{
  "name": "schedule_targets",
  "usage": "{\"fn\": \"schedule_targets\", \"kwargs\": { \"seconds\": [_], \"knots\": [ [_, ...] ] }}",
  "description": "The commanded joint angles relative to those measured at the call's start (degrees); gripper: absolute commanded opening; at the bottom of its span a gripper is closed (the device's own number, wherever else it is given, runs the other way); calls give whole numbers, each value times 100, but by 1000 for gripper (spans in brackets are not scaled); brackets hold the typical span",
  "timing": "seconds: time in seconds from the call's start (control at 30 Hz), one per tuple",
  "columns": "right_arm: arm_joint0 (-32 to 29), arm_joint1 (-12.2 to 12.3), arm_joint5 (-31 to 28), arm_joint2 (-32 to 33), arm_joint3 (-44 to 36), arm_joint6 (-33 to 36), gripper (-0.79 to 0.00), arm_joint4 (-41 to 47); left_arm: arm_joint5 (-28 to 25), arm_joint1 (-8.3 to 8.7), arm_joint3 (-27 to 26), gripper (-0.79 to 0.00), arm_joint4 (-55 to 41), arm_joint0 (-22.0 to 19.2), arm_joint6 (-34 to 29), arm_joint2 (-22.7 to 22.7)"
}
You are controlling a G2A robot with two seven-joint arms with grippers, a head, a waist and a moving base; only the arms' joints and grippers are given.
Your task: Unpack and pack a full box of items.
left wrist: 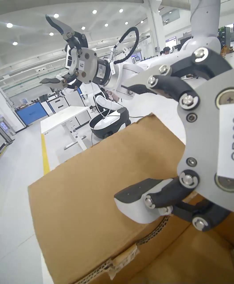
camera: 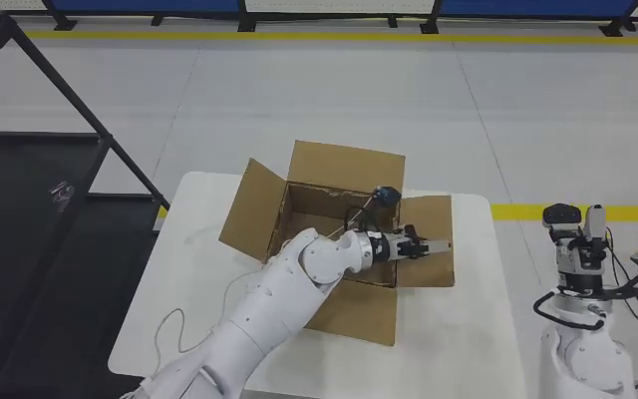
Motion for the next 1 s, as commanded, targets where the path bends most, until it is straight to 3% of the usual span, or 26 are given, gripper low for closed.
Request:
{"fn": "schedule_targets", "kwargs": {
  "seconds": [0.0, 0.3, 0.57, 0.77, 0.97],
  "knots": [
    [-31, 16, -12, 31, 17, -50, 0, 21, 50, -101, 205, 0, -3, -62, 29, 95],
    [28, 92, 25, 46, 244, -171, 0, 138, 242, -485, 891, 0, 79, -322, 145, 354],
    [83, 103, 263, 41, 305, -387, 0, 169, -75, -648, 1230, 0, 27, -528, 157, 285],
    [72, 105, 282, 22, 272, -386, 0, 140, -593, -544, 1143, 0, 96, -681, 356, -5],
    [256, 165, -14, -320, 7, 6, 0, -456, -950, -143, 623, 0, 514, -651, 712, -598]
  ]
}}
